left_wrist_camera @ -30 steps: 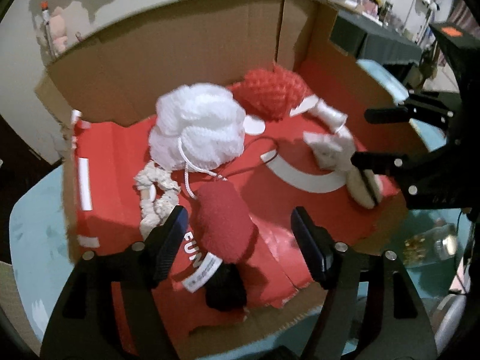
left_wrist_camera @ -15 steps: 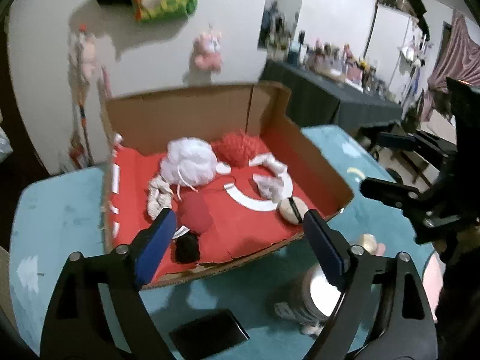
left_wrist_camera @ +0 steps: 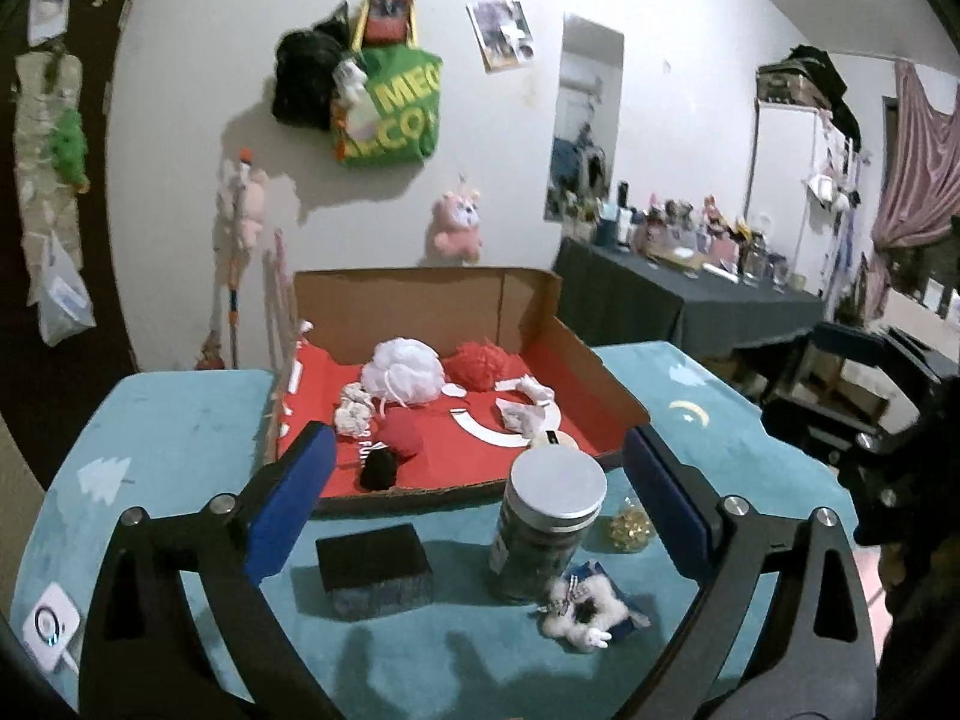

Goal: Organize soft objects
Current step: 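Withdraw both tools from the box back over the table items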

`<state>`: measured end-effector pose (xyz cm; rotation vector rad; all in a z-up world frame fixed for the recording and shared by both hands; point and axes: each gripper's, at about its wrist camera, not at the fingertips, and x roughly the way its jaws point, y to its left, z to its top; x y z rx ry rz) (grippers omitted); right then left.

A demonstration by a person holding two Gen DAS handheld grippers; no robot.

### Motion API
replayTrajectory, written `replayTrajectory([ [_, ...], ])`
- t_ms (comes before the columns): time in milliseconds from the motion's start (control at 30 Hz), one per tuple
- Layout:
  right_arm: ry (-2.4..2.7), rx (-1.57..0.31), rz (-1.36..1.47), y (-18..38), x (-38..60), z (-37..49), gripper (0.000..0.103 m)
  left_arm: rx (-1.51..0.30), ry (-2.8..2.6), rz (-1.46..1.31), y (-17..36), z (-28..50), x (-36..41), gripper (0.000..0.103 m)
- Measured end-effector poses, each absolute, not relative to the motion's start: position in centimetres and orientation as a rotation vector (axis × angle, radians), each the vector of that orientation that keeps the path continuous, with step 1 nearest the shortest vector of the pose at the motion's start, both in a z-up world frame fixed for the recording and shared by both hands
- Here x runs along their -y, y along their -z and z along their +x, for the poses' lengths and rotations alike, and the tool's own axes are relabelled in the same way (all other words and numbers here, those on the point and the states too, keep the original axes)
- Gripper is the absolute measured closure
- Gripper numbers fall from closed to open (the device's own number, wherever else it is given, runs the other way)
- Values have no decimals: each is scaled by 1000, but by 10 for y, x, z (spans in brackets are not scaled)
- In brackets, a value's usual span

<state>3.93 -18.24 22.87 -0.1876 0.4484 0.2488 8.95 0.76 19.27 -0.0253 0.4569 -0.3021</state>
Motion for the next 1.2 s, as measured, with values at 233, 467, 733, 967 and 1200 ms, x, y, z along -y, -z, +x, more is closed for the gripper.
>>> replayTrajectory([
  [233,-201,-413,-156,-206,185,2,0,-387,229,-8,-180,46,-4,5],
  [467,-150,-395,-103,-180,190,-23,0,-389,199,-9,-159,25,0,5],
  [733,-104,-413,-59,-139,200,-30,0,-436,169,11,-123,17,7,5],
  [967,-98,-494,-35,-99,204,-20,0,-517,139,18,-86,25,10,5],
  [1200,-107,-568,-16,-72,206,-9,0,-610,141,16,-58,39,11,5],
])
